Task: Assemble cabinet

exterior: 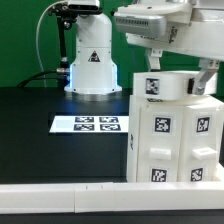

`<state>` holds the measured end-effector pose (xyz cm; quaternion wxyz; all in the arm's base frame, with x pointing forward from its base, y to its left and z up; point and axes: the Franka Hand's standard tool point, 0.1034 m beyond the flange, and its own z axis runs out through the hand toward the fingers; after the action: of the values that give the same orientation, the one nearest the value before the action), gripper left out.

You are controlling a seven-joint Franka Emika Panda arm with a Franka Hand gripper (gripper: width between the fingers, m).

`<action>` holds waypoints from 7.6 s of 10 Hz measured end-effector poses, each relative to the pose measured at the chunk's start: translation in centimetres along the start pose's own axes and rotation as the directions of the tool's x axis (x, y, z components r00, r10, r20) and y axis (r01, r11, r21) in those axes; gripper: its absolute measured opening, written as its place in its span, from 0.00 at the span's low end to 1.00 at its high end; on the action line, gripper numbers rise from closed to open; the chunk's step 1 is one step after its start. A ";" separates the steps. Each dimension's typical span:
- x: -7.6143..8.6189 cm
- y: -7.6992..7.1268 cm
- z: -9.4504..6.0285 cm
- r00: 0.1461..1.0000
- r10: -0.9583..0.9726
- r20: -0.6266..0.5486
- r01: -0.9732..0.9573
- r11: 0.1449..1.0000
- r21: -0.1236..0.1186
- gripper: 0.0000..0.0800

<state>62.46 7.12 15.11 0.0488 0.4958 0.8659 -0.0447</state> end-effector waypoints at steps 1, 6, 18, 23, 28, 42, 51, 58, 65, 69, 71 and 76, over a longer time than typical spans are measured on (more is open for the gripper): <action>0.0 0.0 0.0 1.000 0.008 0.000 -0.008 1.000 0.000 0.69; -0.5 -0.2 0.2 0.839 0.544 -0.003 -0.544 0.839 -0.007 0.69; 0.8 -0.2 0.3 -0.396 0.918 -0.013 -0.916 -0.394 0.076 0.69; 1.1 0.1 0.2 -0.710 0.702 0.056 -0.694 -0.711 0.112 0.69; 1.1 0.0 0.5 -0.986 0.116 0.116 -0.108 -0.992 0.071 0.69; 1.2 1.1 -1.8 -0.928 0.355 0.111 -0.332 -0.925 0.185 1.00; 1.6 0.7 -3.3 -0.323 0.945 -0.052 -0.933 -0.309 0.185 0.99; 1.6 2.2 -2.8 0.520 0.850 -0.085 -0.840 0.526 0.133 0.99; 0.5 2.0 -2.1 0.942 0.321 -0.096 -0.314 0.946 0.081 0.99; -0.5 1.2 -0.4 0.994 -0.037 -0.105 0.047 0.995 0.090 0.99; -0.8 1.0 -0.3 0.994 -0.016 -0.105 0.026 0.995 0.098 0.99; -1.0 0.9 -0.3 0.976 0.205 -0.078 -0.195 0.974 0.118 0.70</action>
Offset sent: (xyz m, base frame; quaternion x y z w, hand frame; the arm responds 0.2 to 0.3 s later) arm 0.0000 0.0000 0.0000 0.0000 0.0000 0.1296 0.9916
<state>63.74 6.78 15.48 -0.0132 0.5841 0.8090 -0.0649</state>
